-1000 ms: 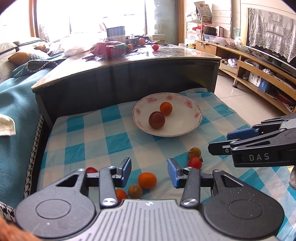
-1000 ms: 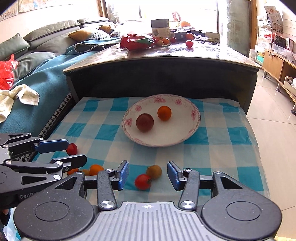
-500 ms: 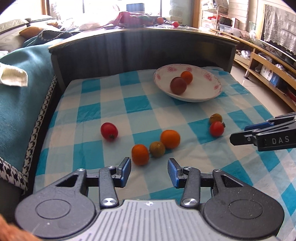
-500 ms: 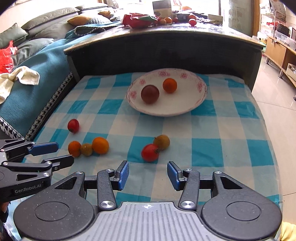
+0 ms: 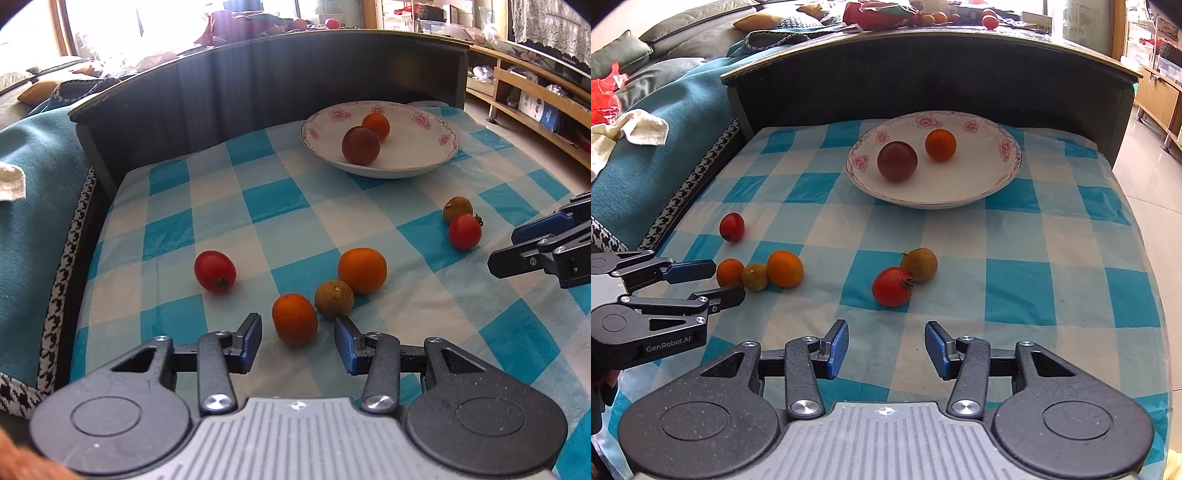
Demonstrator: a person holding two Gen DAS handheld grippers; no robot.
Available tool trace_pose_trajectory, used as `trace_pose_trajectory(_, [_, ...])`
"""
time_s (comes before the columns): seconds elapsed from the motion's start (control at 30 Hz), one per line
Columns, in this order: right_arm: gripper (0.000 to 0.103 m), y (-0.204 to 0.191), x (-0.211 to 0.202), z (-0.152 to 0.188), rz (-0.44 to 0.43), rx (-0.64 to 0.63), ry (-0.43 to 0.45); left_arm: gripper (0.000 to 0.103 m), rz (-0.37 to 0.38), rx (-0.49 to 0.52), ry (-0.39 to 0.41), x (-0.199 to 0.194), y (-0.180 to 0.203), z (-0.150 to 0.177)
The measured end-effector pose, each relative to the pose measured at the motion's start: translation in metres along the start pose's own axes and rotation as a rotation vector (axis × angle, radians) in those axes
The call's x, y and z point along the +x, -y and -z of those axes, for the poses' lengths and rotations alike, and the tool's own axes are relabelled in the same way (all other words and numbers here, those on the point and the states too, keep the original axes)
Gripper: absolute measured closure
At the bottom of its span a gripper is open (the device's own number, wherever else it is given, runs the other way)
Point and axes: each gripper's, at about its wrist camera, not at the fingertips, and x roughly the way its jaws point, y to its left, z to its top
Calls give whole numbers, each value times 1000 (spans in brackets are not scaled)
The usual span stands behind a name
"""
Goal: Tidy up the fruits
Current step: 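Move the left tool to a second mandarin while the right tool approaches a red tomato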
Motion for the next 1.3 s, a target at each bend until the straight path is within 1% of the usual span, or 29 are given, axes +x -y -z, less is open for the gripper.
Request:
trace_pose_trajectory(0.23, [61, 4, 9, -3, -1, -11, 13, 55, 12, 18, 9, 3, 4, -3])
trace_pose_trajectory(0.4, [61, 5, 22, -7, -7, 1, 18, 55, 18, -6, 3, 6, 1, -4])
trace_pose_trajectory(0.5, [60, 6, 24, -7, -9, 14, 43, 55, 24, -12, 4, 8, 0, -5])
trace_pose_trajectory(0.63, [61, 2, 28, -9, -1, -3, 62, 55, 27, -15, 5, 8, -1, -4])
trace_pose_trajectory(0.67, [61, 1, 29, -9, -1, -8, 65, 55, 28, -18, 6, 9, -1, -4])
trace_pose_trajectory(0.7, [64, 0, 30, -10, 0, -16, 69, 55, 29, -22, 6, 9, -2, -4])
trace_pose_trajectory(0.83, [66, -3, 32, -10, 7, -32, 78, 56, 31, -25, 3, 10, -1, -6])
trace_pose_trajectory(0.93, [72, -1, 33, -12, 12, -28, 78, 57, 30, -20, -2, 10, 0, -6])
trace_pose_trajectory(0.97, [73, 0, 32, -12, 11, -22, 77, 57, 29, -20, -4, 10, 0, -6])
trace_pose_trajectory(1.07, [78, 0, 32, -11, 13, -25, 76, 62, 25, -17, -12, 9, 0, -7])
trace_pose_trajectory(1.13, [79, 1, 32, -11, 10, -26, 74, 67, 24, -17, -15, 8, -1, -7])
trace_pose_trajectory(1.17, [79, 1, 31, -11, 5, -26, 73, 68, 25, -17, -16, 7, -2, -7])
trace_pose_trajectory(1.3, [80, -1, 29, -11, -11, -39, 64, 68, 54, -21, -24, 1, -1, -6])
